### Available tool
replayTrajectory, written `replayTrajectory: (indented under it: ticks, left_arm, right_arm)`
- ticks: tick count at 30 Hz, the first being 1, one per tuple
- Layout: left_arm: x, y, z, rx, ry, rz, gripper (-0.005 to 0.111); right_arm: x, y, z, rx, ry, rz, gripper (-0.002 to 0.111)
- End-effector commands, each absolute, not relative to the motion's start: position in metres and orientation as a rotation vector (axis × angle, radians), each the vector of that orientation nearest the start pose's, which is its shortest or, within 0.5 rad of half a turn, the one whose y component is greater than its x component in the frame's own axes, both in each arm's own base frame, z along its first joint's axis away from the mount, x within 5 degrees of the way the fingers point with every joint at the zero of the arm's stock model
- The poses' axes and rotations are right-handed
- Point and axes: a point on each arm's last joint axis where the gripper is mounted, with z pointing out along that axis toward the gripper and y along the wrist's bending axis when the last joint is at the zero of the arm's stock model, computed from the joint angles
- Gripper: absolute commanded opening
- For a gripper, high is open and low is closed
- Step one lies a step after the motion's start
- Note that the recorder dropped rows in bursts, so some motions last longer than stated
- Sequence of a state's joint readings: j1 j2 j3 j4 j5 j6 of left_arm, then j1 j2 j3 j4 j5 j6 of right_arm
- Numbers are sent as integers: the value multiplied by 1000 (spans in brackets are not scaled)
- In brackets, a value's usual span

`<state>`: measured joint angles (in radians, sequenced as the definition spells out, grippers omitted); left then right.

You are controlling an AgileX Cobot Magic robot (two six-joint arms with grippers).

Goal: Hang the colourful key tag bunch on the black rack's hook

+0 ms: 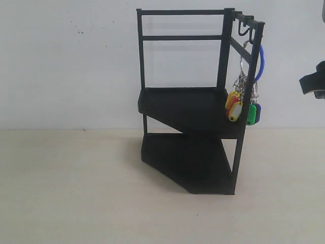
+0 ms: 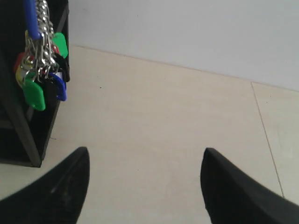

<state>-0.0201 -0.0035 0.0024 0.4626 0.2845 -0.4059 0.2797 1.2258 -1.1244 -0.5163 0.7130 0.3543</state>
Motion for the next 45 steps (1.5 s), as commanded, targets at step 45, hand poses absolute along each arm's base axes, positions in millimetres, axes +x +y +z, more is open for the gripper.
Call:
replayTrajectory:
  ticks: [45]
  left_arm:
    - [55,10,190,-43,1739,119,4]
  right_arm:
    - [142,24,316,30,1938,135,64]
